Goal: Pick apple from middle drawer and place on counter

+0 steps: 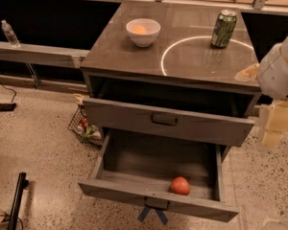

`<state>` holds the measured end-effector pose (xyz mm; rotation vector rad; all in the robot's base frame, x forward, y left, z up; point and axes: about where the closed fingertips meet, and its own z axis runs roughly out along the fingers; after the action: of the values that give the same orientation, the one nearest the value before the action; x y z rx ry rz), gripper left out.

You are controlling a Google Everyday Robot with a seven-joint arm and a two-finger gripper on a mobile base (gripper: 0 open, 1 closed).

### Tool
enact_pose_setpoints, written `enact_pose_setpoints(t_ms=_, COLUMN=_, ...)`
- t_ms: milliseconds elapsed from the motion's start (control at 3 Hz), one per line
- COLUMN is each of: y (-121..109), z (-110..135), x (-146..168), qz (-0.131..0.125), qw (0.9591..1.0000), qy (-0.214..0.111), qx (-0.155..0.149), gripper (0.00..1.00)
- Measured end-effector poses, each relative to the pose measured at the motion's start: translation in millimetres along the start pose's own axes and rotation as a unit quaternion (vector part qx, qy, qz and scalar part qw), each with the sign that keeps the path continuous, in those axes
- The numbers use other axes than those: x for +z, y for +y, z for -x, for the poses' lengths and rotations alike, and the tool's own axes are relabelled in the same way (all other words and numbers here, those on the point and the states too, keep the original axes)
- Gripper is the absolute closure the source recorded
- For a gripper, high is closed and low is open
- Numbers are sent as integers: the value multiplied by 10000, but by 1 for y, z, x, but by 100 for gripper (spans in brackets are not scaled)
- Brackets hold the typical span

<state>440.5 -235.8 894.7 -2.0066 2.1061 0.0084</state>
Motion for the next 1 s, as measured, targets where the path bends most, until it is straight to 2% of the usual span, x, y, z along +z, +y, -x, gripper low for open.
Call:
enact_pose_setpoints(t_ms=333, y=21, z=-26, x=71, qz=735, qw=9915, qy=-129, qx=-1065, gripper=0)
enact_pose_setpoints(t_ms=667, y=33, z=-42, x=110, qz=774, qw=9750, qy=150, qx=-2076, gripper=0)
enact_pose_setpoints(t_ms=1000, y=32, z=-43, x=114, qz=757, qw=9637, qy=168, qx=-2554, gripper=0)
